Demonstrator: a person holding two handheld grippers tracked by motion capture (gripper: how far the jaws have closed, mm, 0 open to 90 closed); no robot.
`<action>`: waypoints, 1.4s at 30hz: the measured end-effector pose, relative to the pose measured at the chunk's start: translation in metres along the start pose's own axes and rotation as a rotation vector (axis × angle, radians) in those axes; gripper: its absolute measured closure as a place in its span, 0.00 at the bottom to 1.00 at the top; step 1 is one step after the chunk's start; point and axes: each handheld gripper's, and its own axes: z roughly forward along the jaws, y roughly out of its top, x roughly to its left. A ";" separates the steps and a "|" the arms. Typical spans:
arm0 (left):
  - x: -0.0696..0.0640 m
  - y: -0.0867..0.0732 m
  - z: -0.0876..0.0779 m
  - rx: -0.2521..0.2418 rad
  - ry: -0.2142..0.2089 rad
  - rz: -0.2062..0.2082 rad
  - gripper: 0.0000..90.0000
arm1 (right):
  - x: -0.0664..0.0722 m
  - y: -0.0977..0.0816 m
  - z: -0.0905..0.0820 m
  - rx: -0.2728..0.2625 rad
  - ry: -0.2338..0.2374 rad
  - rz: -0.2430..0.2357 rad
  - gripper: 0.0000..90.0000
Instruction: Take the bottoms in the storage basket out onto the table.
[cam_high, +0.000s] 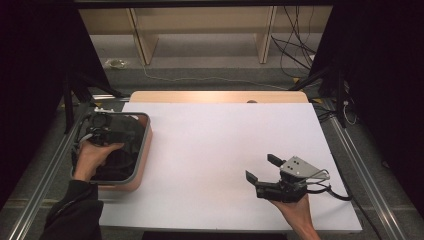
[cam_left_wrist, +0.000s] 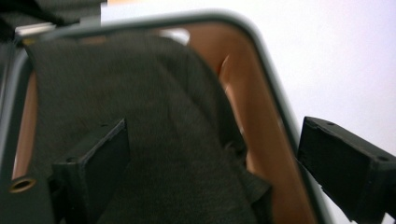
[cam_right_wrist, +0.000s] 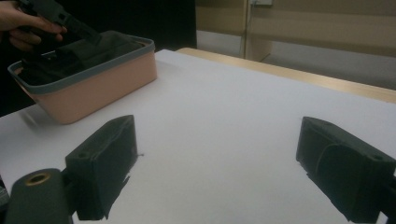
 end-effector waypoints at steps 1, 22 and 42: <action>-0.001 -0.001 0.004 0.017 0.021 0.007 0.09 | 0.000 0.000 0.000 -0.001 0.001 0.000 0.15; 0.021 -0.018 0.032 0.147 0.063 -0.074 0.06 | 0.001 -0.001 0.001 0.011 0.005 -0.006 0.15; 0.017 -0.024 0.056 0.224 0.247 0.078 0.25 | 0.002 -0.003 0.004 0.033 0.030 -0.011 0.17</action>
